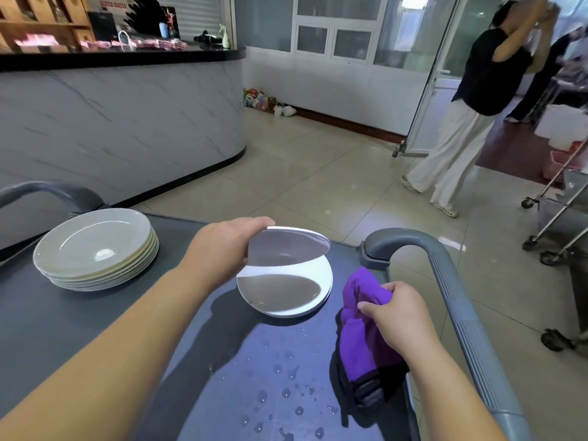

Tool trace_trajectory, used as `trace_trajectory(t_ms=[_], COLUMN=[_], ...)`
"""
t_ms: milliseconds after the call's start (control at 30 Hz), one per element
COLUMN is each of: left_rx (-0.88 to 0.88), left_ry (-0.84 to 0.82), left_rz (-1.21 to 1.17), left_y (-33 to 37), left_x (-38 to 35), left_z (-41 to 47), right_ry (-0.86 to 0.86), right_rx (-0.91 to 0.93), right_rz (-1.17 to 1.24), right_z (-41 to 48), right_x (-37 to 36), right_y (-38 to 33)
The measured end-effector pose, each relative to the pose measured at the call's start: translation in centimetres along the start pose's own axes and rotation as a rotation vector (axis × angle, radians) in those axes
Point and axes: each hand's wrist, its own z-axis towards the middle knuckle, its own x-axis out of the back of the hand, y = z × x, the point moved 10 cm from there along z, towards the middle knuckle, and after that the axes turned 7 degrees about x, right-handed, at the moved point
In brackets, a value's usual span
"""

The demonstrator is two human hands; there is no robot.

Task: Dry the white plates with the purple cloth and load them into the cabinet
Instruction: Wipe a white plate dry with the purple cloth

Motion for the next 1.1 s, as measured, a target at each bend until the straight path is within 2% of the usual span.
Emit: trace_trajectory(t_ms=[67,233,400,533,667,767,867,933,1000,1100], left_rx=[0.12,0.356,0.558,0.686,0.694,0.681,0.718,0.741,0.76,0.777], left_ry=[-0.069,-0.091,-0.095,-0.072,-0.034,-0.036,-0.012,-0.007,-0.011,-0.018], left_rz=[-0.05,-0.191,-0.498,-0.805,-0.914,-0.973,-1.058,-1.111,-1.134,-1.182], left_y=[-1.0,-3.0,-4.8,-5.5,-5.1,-4.6,-5.0,-5.5,-5.9,-6.2], left_x=[-0.3,0.0,0.1,-0.1,0.2,0.1,0.1,0.1,0.1,0.2], left_z=[0.1,-0.9,-2.6,-4.6,-5.2,-5.7,-6.2,-6.4,-6.4,-6.4], right_ry=[-0.011,-0.016,0.033,0.097,0.153,0.06,-0.156,-0.207,-0.108,0.186], right_rx=[-0.038,-0.098,-0.069,0.054,0.243,0.361,0.43,0.48,0.564,0.634], right_rz=[0.09,0.384,0.508,0.559,0.569,0.589,0.47,0.332,0.161,-0.081], right_z=[-0.1,-0.2,0.8,1.5,1.3,0.6,0.0,-0.2,-0.3,-1.2], right_x=[-0.2,-0.7,-0.5,1.1,2.3,1.1,-3.0,-4.8,-5.1,-4.2], right_y=[0.3,0.4,-0.4,-3.2,-7.4,-10.8,-12.7,-13.0,-13.5,-14.2])
